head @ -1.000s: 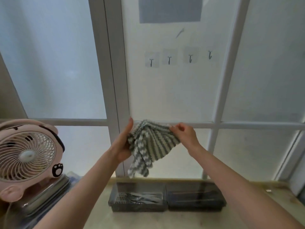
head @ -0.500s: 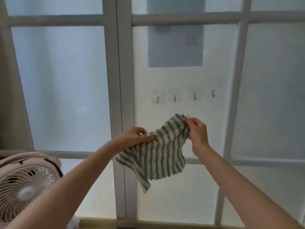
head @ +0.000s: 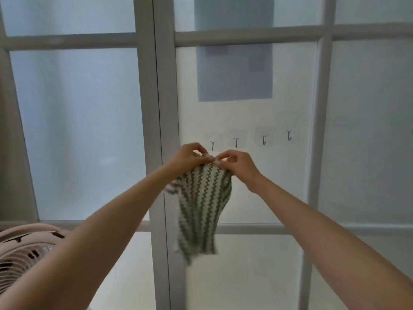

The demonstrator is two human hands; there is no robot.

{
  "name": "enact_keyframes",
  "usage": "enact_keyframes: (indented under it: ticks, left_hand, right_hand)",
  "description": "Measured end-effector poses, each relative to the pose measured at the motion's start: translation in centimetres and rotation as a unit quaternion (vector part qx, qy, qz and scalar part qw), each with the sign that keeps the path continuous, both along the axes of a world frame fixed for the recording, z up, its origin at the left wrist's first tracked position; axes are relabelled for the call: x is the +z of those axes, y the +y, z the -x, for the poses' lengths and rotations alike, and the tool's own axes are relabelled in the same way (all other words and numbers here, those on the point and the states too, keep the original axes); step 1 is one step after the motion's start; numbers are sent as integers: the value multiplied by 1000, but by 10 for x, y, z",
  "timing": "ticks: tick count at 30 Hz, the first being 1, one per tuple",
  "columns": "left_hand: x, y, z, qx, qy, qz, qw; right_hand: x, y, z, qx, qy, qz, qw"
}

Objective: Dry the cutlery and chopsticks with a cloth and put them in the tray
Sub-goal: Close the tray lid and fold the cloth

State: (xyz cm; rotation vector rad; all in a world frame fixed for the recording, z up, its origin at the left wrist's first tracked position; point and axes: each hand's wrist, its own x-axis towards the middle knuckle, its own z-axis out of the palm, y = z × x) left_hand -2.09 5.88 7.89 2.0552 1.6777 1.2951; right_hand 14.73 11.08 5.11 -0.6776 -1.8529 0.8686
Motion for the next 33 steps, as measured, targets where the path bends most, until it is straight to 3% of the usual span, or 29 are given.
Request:
enact_keyframes:
  ticks: [3,5,8,10,12,14,16,18,20,23,28,30,33]
  left_hand:
    - [5,1,25,-119,-94,127,980]
    - [8,6,33,-132,-61,94,985]
    - [12,29,29,-5,4,-29,1000]
    - [13,46,22,95,61,-101,988]
    - [10,60,17,168,146,-136,965]
    - [-2,65,14,196,204,-139,949]
    - [-20,64,12,195,198,-121,953]
    - [-41,60,8,165,126,-78,975]
    - [-56,52,1,140,44,-38,988]
    - [-74,29,-9,125,-58,-42,990]
    - [-184,-32,-48,110,-160,-36,980]
    - [-246,-55,-74,61,-167,62,982]
    - [-336,-84,-122,-49,-94,260,960]
  right_hand:
    - [9,11,-7,-11,57,23,998]
    - [12,16,-3,-19,69,-1,997]
    - [19,25,17,-147,37,-128,980]
    - [26,32,28,-250,-16,-225,942]
    - [30,42,35,-301,-140,-327,885]
    - [26,52,39,-320,-253,-390,826]
    - [13,55,39,-326,-309,-405,796]
    - [-6,52,38,-318,-335,-380,802]
    - [-22,43,33,-298,-313,-309,847]
    - [-50,29,19,-262,-203,-230,915]
    - [-174,-20,-56,-240,-149,-121,952]
    - [-234,-44,-96,-239,-161,-41,957]
    - [-324,-82,-166,-284,-184,79,938]
